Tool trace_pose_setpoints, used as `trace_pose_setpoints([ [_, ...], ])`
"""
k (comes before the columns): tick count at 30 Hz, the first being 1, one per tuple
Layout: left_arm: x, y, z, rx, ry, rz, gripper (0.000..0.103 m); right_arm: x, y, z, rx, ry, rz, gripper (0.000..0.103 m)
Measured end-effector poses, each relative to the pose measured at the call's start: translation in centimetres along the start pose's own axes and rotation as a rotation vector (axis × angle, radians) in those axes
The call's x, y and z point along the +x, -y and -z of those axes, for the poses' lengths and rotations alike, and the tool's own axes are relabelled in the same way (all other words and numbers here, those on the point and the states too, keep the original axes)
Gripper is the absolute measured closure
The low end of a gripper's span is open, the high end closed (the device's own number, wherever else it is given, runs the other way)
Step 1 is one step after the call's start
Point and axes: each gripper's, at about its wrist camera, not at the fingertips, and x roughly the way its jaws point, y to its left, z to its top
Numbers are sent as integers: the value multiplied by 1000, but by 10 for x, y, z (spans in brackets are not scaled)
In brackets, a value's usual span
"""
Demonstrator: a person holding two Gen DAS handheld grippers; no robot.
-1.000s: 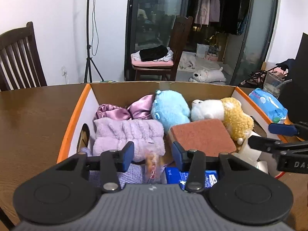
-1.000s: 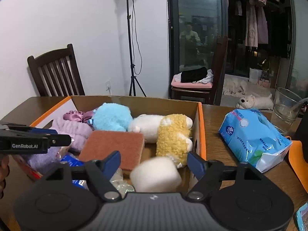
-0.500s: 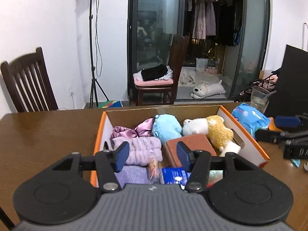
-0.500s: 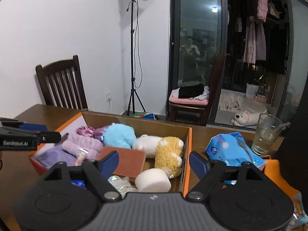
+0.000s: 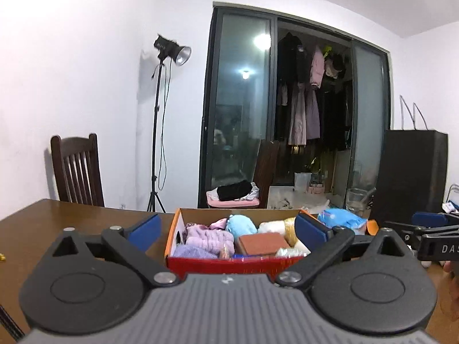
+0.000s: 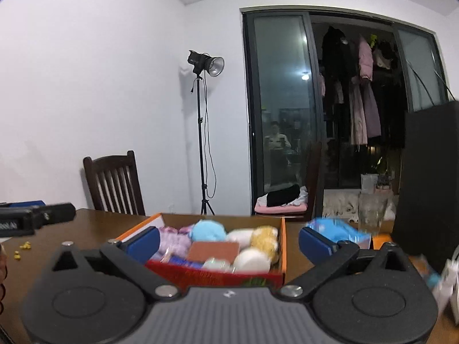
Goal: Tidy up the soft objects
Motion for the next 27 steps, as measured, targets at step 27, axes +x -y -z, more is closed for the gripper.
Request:
trace_pose_setpoints([
  [27,-265,14,113,2,-38,-113,0,-243,-79,121,-5,-87,-37,0],
])
